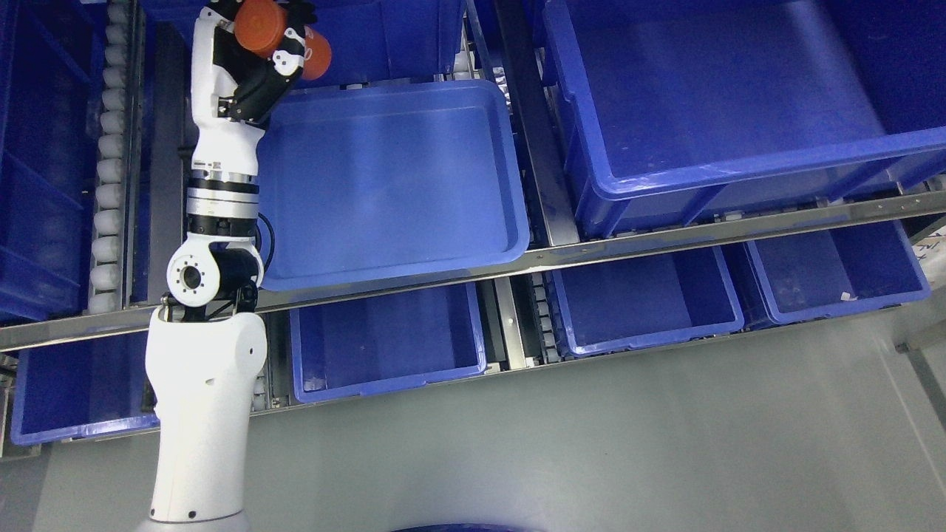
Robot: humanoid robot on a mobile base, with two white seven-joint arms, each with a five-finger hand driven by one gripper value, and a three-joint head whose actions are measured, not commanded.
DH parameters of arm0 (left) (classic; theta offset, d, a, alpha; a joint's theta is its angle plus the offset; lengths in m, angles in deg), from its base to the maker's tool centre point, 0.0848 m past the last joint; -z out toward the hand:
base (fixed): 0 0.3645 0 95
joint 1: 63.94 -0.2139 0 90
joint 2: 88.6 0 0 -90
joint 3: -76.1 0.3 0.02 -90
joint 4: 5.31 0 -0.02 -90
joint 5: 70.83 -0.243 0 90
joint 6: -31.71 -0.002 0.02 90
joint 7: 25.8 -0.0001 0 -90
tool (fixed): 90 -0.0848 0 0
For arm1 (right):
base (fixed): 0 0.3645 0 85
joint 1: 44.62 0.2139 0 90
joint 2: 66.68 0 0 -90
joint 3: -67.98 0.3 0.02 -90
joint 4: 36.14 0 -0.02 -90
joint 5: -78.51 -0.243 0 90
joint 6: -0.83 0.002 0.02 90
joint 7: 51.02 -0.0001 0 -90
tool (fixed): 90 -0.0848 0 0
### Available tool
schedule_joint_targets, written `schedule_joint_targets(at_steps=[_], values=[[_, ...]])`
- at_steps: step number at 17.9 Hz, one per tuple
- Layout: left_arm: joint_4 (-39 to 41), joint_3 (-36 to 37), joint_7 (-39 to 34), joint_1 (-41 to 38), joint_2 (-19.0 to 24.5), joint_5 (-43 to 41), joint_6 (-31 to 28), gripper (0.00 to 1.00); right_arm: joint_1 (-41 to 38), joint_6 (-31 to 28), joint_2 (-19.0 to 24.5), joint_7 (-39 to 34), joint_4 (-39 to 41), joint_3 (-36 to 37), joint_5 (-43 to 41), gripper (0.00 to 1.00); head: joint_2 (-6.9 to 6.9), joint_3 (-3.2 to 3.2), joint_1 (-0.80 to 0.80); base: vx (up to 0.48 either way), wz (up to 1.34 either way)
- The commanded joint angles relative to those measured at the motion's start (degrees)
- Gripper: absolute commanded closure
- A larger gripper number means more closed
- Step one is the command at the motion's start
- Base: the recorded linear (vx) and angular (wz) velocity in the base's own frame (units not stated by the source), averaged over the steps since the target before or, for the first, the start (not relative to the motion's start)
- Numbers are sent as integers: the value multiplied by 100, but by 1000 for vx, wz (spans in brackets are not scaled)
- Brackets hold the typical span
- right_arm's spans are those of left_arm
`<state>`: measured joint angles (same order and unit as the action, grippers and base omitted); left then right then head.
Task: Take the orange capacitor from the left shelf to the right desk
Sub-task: 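Lift the orange capacitor up and out of the bin with the left hand, then hold the capacitor raised in the left hand while turning toward the steel table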
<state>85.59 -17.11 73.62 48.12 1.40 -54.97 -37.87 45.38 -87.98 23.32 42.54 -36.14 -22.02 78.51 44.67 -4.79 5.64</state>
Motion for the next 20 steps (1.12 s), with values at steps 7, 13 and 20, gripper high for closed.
schedule_joint_targets(at_steps=[7, 13, 20], values=[[754, -469, 8, -544, 281, 31, 980, 99, -17, 4, -100, 4, 100, 97, 18, 0, 0, 0, 0, -10, 19], [754, -434, 8, -1195, 299, 22, 1543, 99, -18, 4, -100, 4, 100, 97, 18, 0, 0, 0, 0, -53, 50], [754, -443, 8, -1169, 361, 31, 1588, 99, -18, 4, -100, 4, 100, 97, 18, 0, 0, 0, 0, -138, 31]])
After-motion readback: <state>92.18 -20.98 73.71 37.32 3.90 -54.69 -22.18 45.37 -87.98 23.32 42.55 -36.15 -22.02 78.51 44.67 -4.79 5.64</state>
